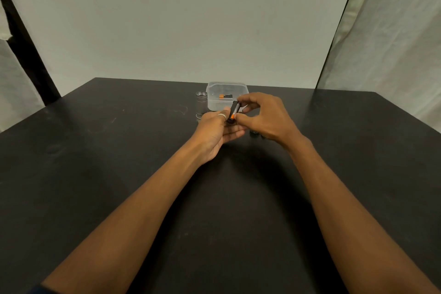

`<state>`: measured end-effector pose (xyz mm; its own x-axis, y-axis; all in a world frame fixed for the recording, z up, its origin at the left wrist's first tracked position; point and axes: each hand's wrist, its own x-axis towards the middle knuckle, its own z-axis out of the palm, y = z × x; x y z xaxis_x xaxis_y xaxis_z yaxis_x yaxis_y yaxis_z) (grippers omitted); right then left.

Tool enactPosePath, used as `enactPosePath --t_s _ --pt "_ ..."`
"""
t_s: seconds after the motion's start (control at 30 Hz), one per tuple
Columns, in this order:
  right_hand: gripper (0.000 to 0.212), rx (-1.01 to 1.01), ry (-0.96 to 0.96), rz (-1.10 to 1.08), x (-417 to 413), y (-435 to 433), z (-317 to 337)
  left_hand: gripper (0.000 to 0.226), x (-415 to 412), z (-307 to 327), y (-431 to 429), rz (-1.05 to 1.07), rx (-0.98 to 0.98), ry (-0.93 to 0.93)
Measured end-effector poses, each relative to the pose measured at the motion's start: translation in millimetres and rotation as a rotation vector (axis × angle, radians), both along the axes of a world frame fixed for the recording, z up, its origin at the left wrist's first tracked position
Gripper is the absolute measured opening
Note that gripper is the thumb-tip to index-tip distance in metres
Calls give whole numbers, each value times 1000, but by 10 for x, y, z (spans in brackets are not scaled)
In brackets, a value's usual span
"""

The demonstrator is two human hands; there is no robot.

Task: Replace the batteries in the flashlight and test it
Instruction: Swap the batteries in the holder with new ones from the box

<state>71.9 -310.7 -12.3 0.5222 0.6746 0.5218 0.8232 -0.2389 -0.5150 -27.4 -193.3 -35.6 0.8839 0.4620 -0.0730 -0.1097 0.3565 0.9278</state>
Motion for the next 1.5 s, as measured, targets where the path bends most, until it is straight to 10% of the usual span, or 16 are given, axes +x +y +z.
enactPosePath --t_s 0.47,1.5 --pt "56 -110 -304 -57 -109 8 3 31 10 -16 8 15 105 34" --pt "22 48 -130 -46 25 40 -95 31 59 -25 21 95 -20 23"
